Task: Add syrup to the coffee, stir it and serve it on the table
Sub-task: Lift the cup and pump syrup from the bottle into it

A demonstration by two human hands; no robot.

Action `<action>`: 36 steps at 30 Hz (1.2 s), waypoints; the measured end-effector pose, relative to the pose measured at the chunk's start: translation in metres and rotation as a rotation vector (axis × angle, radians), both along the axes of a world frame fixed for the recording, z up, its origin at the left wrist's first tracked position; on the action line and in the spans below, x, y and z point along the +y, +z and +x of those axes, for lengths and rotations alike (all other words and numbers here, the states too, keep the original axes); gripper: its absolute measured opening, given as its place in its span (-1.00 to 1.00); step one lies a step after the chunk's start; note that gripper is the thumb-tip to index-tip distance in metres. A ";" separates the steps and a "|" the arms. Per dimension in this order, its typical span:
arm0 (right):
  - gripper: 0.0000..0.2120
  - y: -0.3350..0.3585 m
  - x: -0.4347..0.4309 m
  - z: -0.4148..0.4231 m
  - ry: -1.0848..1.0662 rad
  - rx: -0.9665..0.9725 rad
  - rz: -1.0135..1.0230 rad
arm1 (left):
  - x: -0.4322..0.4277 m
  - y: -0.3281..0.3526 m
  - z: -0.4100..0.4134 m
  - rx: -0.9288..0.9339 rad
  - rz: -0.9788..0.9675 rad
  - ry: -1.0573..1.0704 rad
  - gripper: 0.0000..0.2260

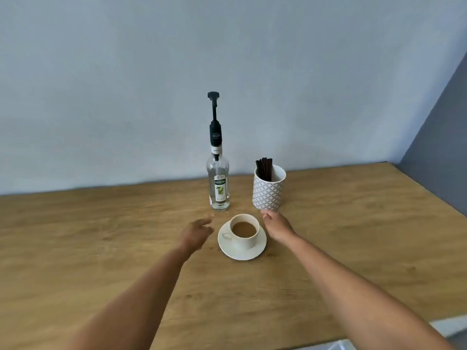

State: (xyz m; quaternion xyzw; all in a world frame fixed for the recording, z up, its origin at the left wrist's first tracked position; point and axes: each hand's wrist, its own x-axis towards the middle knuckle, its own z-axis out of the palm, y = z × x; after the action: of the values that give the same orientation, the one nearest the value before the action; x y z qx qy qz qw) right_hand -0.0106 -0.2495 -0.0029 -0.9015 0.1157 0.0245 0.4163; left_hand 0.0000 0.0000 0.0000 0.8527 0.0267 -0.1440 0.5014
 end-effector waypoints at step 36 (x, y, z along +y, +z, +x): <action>-0.32 0.038 0.018 0.041 0.423 -0.094 0.314 | -0.012 0.027 0.012 0.051 -0.607 0.096 -0.81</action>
State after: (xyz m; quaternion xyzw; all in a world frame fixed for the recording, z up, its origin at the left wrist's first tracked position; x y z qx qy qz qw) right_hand 0.0301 -0.2311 0.0355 -0.8303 -0.0999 0.0865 0.5414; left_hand 0.0118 -0.0117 0.0273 0.6579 0.0353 -0.1432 0.7385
